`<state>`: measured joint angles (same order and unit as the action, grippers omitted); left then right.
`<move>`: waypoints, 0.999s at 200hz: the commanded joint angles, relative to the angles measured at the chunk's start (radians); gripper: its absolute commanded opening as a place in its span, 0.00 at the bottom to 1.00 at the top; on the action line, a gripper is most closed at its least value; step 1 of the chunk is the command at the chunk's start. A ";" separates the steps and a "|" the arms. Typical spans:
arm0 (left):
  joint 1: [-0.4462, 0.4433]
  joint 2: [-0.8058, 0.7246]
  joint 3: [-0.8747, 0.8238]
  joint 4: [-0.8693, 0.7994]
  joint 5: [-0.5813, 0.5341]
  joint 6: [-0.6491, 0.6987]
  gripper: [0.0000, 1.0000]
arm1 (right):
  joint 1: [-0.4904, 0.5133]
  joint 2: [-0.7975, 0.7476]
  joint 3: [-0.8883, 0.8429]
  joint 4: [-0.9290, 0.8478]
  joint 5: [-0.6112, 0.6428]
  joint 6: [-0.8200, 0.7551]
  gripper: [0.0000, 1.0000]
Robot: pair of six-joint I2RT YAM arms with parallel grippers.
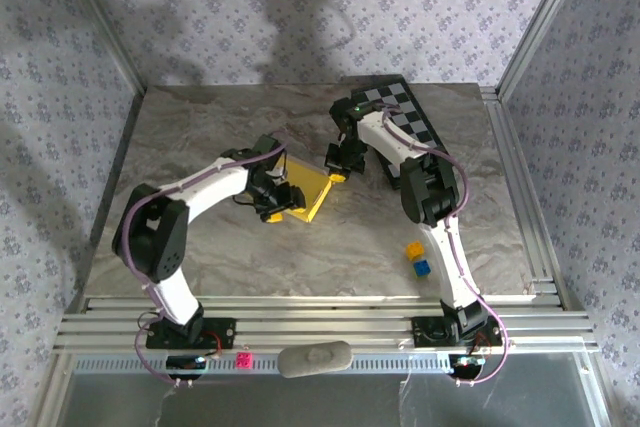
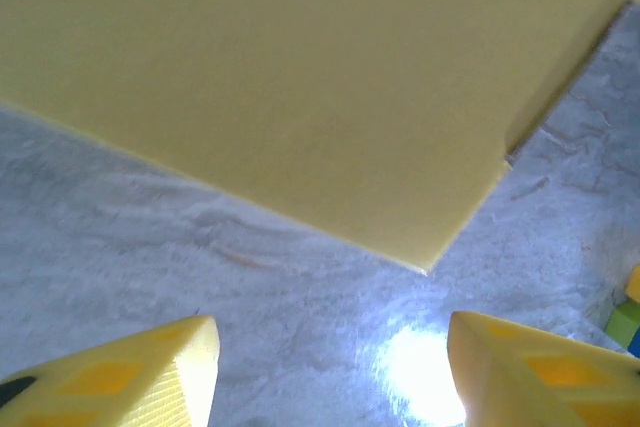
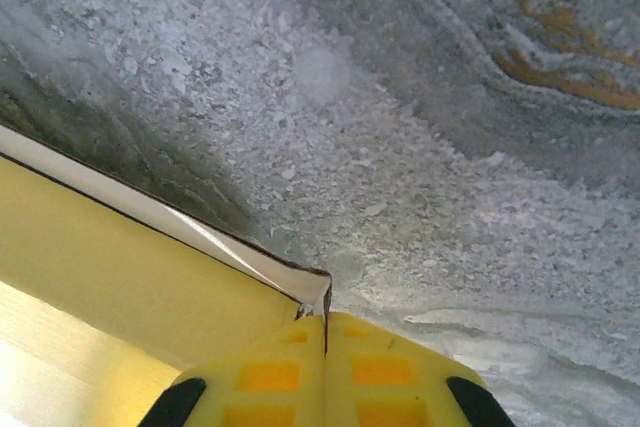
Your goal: Fold the paper box
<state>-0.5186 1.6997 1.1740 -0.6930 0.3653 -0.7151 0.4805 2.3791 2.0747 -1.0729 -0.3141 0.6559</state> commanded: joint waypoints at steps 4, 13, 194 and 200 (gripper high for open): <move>0.048 -0.145 -0.053 0.001 -0.066 -0.189 0.64 | 0.008 -0.032 -0.018 -0.042 0.015 0.040 0.00; 0.078 -0.148 -0.096 0.009 -0.048 -0.314 0.61 | 0.006 -0.043 -0.041 -0.027 0.008 0.062 0.00; 0.108 0.060 -0.183 0.252 -0.020 -0.459 0.46 | 0.009 -0.128 -0.203 0.020 -0.040 0.469 0.00; 0.108 0.060 -0.180 0.240 -0.022 -0.449 0.46 | 0.007 -0.126 -0.203 0.015 -0.041 0.466 0.00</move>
<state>-0.4168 1.7470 1.0218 -0.3870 0.3817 -1.1866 0.4950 2.2795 1.8763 -1.0267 -0.3378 1.0889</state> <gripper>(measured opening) 0.461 0.049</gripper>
